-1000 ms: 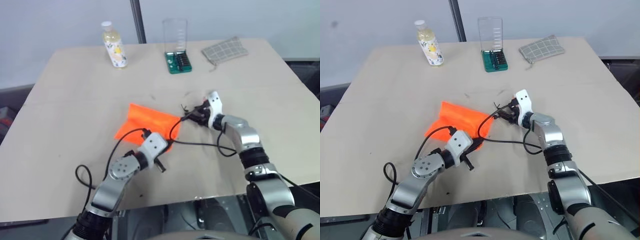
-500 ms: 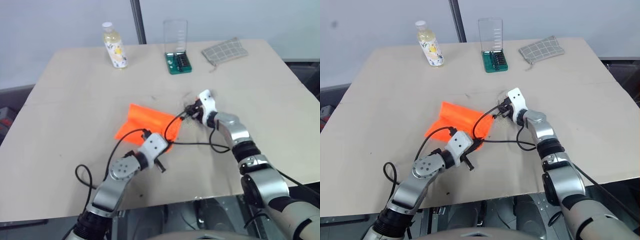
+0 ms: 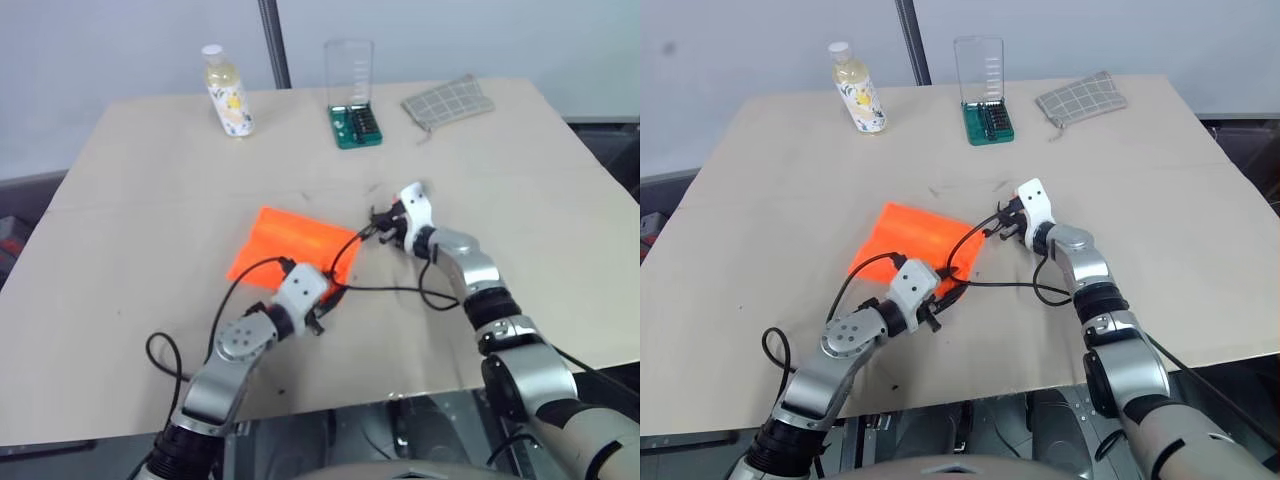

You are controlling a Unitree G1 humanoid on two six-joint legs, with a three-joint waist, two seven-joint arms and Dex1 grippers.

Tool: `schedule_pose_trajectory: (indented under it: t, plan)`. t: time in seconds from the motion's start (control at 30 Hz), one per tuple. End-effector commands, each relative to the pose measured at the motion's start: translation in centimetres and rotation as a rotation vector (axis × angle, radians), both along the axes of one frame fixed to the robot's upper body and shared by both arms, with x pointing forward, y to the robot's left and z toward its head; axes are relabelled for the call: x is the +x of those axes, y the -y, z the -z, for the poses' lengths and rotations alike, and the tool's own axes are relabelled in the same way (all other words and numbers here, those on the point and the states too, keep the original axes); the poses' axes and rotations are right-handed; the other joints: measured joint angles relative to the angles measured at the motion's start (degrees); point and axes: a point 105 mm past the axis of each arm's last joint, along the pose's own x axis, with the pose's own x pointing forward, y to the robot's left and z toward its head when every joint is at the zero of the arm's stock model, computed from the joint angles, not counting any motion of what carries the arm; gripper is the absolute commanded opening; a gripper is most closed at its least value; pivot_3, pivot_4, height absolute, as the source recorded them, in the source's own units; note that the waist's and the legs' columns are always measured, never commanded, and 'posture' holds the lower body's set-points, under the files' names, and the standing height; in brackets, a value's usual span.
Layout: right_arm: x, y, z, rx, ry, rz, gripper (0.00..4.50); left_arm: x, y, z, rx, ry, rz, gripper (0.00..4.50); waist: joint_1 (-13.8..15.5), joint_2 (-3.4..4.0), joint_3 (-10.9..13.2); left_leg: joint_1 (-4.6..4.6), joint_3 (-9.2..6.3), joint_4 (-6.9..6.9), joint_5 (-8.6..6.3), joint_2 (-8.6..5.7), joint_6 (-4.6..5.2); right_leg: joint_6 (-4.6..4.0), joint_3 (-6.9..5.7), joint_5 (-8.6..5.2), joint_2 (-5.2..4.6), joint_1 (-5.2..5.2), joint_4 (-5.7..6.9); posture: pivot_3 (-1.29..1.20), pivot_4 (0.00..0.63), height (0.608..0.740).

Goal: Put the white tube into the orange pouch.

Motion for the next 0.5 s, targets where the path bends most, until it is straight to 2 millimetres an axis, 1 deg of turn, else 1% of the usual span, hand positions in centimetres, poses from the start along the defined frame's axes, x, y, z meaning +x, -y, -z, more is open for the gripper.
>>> schedule_pose_trajectory:
  t: [0.03, 0.1, 0.13, 0.2, 0.23, 0.3, 0.37, 0.4, 0.5]
  plan:
    - [-0.1, -0.2, -5.0, 0.147, 0.114, -0.024, 0.0, -0.7, -0.1, -1.9, -0.06, 0.055, 0.026, 2.87, 0.0, 0.0, 0.0, -0.01, 0.0, 0.0, 0.0, 0.01, 0.0, 0.0, 0.0, 0.0, 0.0, -0.01, 0.0, 0.0, 0.15, 0.74]
    - [-0.7, -0.3, -7.9, 0.228, 0.163, -0.057, 0.0, -1.8, -0.9, -2.7, -0.104, -0.001, 0.104, 2.87, 0.0, 0.0, 0.0, -0.04, 0.0, -0.01, 0.0, 0.04, 0.0, 0.0, 0.0, 0.0, -0.02, -0.03, -0.01, 0.0, 0.15, 0.74]
    - [-1.2, -0.3, -9.3, 0.264, 0.187, -0.08, 0.0, -1.7, -1.8, -3.7, -0.124, -0.013, 0.114, 2.87, 0.0, 0.02, 0.1, -0.05, -0.01, -0.01, 0.0, 0.08, 0.0, 0.0, -0.01, 0.0, -0.02, -0.05, 0.0, 0.0, 0.15, 0.74]
    - [-2.1, -0.5, -11.6, 0.303, 0.228, -0.123, 0.0, -0.3, -4.0, -6.2, -0.15, 0.026, 0.076, 2.87, 0.2, 0.09, 0.1, -0.11, -0.11, -0.02, 0.0, 0.16, 0.0, -0.01, -0.12, 0.0, -0.01, -0.08, 0.0, 0.0, 0.15, 0.74]
    - [-2.6, -0.6, -12.4, 0.309, 0.246, -0.142, 0.0, 0.3, -4.8, -7.4, -0.153, 0.057, 0.054, 2.87, 0.3, 0.09, 0.1, -0.1, -0.16, -0.02, 0.0, 0.16, 0.0, -0.01, -0.17, -0.01, -0.01, -0.06, 0.0, 0.0, 0.15, 0.74]
    - [-3.6, -0.9, -13.9, 0.329, 0.277, -0.191, 0.0, 1.5, -5.9, -9.3, -0.148, 0.111, 0.026, 2.87, 0.5, 0.08, 0.1, -0.13, -0.26, 0.04, 0.0, 0.1, 0.0, 0.0, -0.29, -0.01, 0.01, -0.02, -0.01, 0.0, 0.15, 0.74]
    - [-4.4, -1.1, -15.0, 0.363, 0.287, -0.229, 0.0, 2.3, -6.3, -10.3, -0.121, 0.14, 0.009, 2.87, 0.4, 0.07, 0.1, -0.06, -0.22, 0.06, 0.0, -0.02, 0.0, 0.0, -0.26, -0.01, 0.0, 0.06, -0.03, 0.0, 0.15, 0.74]
    - [-4.9, -1.3, -15.8, 0.377, 0.299, -0.253, 0.0, 2.7, -6.1, -11.0, -0.113, 0.172, 0.016, 2.87, 0.3, 0.08, 0.1, -0.05, -0.19, 0.06, 0.0, -0.03, 0.0, 0.01, -0.23, -0.01, 0.0, 0.08, -0.04, 0.0, 0.15, 0.74]
    - [-6.3, -2.0, -17.5, 0.385, 0.338, -0.322, 0.0, 3.5, -4.3, -13.6, -0.176, 0.258, 0.071, 2.87, 0.3, 0.07, 0.1, -0.1, -0.14, 0.06, 0.01, -0.06, -0.01, 0.01, -0.17, -0.01, -0.01, 0.02, -0.03, 0.0, 0.15, 0.74]
